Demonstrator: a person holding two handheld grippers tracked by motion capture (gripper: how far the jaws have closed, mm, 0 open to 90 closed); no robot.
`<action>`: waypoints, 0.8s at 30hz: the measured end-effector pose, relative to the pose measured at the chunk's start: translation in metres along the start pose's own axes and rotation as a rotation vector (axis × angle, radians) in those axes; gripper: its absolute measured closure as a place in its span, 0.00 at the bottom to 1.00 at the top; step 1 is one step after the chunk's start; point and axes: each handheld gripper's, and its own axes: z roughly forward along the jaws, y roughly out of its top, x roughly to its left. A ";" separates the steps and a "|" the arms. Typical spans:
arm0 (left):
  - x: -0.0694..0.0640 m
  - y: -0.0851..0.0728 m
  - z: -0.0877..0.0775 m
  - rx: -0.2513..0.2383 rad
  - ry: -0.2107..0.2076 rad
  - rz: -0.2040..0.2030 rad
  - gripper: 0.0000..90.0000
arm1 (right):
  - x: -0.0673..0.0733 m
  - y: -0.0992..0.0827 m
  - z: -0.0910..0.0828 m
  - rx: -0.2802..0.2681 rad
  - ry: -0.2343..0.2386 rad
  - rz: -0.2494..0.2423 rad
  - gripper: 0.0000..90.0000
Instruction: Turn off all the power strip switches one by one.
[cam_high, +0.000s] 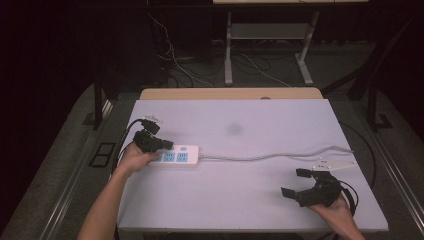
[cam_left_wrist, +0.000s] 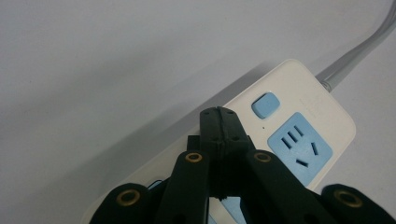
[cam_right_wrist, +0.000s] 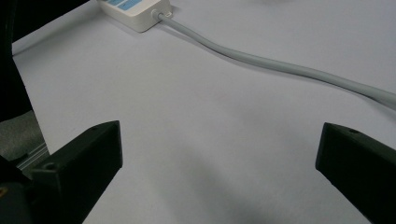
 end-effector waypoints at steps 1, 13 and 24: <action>-0.001 0.000 0.000 0.003 0.007 0.007 1.00 | 0.000 0.000 0.000 0.000 0.000 0.000 0.00; -0.008 0.002 0.000 0.012 0.051 0.035 0.99 | -0.001 0.000 0.001 0.003 -0.006 0.009 0.00; -0.011 0.003 -0.004 -0.011 0.066 0.038 0.99 | -0.001 0.000 0.001 0.003 -0.004 0.009 0.00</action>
